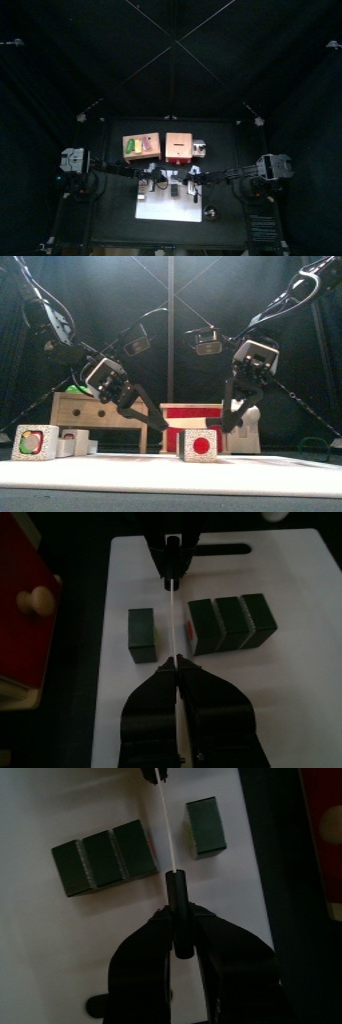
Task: Cut second sushi piece
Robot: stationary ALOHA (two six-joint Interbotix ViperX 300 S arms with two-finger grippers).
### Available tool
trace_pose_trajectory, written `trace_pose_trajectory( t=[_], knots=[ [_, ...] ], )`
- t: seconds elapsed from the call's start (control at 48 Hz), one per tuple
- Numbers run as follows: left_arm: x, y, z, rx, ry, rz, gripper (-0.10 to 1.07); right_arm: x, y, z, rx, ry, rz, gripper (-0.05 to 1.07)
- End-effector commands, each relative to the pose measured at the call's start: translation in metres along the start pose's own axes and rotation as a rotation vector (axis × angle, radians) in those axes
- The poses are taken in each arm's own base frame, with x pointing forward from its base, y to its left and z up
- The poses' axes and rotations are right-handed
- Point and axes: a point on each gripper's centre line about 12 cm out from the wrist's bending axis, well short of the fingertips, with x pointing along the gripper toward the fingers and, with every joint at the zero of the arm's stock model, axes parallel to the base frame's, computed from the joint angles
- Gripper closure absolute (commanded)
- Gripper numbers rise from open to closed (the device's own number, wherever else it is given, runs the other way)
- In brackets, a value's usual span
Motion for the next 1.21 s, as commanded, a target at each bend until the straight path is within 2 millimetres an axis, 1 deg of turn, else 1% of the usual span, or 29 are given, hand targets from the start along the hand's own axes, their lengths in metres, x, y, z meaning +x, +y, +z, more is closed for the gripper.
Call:
trace_pose_trajectory(
  t=[0.0, 0.167, 0.312, 0.521, 0.667, 0.875, 1.0, 1.188],
  knots=[
    [-0.006, -0.009, 0.017, 0.033, -0.050, -0.025, 0.66, -0.014, 0.006, 0.008, -0.008, -0.043, 0.017, 0.90],
    [-0.011, -0.028, 0.022, 0.068, -0.065, -0.070, 0.66, -0.020, 0.015, 0.002, -0.039, -0.046, 0.035, 0.90],
    [-0.010, -0.040, 0.018, 0.082, -0.055, -0.101, 0.66, -0.025, 0.016, -0.001, -0.045, -0.053, 0.042, 0.93],
    [-0.006, -0.043, 0.012, 0.071, -0.036, -0.105, 0.66, -0.026, 0.017, -0.002, -0.041, -0.061, 0.047, 0.96],
    [-0.003, -0.047, 0.007, 0.062, -0.019, -0.111, 0.66, -0.021, 0.017, -0.006, -0.040, -0.051, 0.049, 0.96],
    [0.003, -0.048, -0.003, 0.048, 0.011, -0.110, 0.66, -0.012, 0.016, -0.010, -0.037, -0.024, 0.041, 0.96],
    [0.004, -0.048, -0.006, 0.044, 0.020, -0.110, 0.66, -0.007, 0.015, -0.013, -0.033, -0.004, 0.036, 0.96],
    [0.006, -0.047, -0.008, 0.033, 0.024, -0.103, 0.66, -0.004, 0.014, -0.013, -0.036, 0.003, 0.032, 0.96]
  ],
)
